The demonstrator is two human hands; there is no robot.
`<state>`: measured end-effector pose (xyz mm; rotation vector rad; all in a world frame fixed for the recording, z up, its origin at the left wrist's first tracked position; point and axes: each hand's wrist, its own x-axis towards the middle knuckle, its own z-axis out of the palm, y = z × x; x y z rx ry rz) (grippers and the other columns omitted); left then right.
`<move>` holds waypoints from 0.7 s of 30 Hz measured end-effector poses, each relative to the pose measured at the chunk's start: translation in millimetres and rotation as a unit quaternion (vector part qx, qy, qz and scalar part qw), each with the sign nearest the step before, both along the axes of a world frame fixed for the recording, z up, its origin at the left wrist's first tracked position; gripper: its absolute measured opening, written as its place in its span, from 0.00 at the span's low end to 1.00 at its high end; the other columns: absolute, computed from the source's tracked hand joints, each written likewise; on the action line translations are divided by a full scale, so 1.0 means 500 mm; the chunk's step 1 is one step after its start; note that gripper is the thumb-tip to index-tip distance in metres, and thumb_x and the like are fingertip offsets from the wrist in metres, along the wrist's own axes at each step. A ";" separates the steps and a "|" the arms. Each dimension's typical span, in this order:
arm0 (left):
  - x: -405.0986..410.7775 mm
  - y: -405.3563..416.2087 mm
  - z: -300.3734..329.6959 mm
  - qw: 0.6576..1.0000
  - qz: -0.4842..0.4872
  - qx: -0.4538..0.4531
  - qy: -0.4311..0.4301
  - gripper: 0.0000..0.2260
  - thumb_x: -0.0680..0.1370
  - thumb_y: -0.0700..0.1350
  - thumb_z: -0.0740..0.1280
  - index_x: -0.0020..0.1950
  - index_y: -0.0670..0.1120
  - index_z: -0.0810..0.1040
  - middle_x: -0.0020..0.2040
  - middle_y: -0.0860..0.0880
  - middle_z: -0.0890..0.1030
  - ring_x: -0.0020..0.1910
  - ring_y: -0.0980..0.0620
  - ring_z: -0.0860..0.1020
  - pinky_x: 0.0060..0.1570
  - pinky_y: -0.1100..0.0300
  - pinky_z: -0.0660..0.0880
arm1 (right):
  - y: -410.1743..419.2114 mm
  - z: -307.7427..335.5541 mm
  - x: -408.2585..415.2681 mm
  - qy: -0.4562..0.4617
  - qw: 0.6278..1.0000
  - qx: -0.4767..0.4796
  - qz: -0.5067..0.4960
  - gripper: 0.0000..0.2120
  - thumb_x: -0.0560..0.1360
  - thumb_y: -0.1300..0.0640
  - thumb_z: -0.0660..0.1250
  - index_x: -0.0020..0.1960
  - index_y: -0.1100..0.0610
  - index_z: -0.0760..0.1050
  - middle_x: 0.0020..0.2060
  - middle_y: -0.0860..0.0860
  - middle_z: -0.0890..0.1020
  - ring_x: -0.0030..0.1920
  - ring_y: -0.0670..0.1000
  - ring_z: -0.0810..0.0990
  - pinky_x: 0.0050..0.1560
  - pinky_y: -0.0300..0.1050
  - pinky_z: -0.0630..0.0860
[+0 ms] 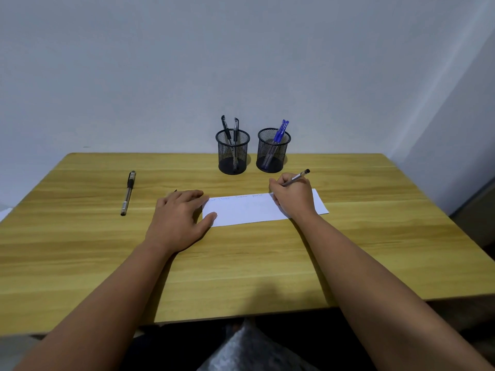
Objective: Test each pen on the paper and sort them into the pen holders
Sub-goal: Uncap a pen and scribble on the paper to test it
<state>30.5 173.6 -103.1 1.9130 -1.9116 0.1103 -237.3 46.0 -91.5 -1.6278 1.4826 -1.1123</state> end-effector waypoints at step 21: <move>0.001 -0.001 0.001 1.000 -0.001 -0.003 0.002 0.25 0.76 0.67 0.59 0.67 0.58 0.78 0.69 0.56 0.77 0.69 0.49 0.71 0.66 0.46 0.65 | -0.009 -0.003 0.004 -0.046 0.999 -0.005 -0.015 0.18 0.72 0.52 0.69 0.35 0.65 0.70 0.28 0.60 0.73 0.31 0.56 0.74 0.36 0.53 0.79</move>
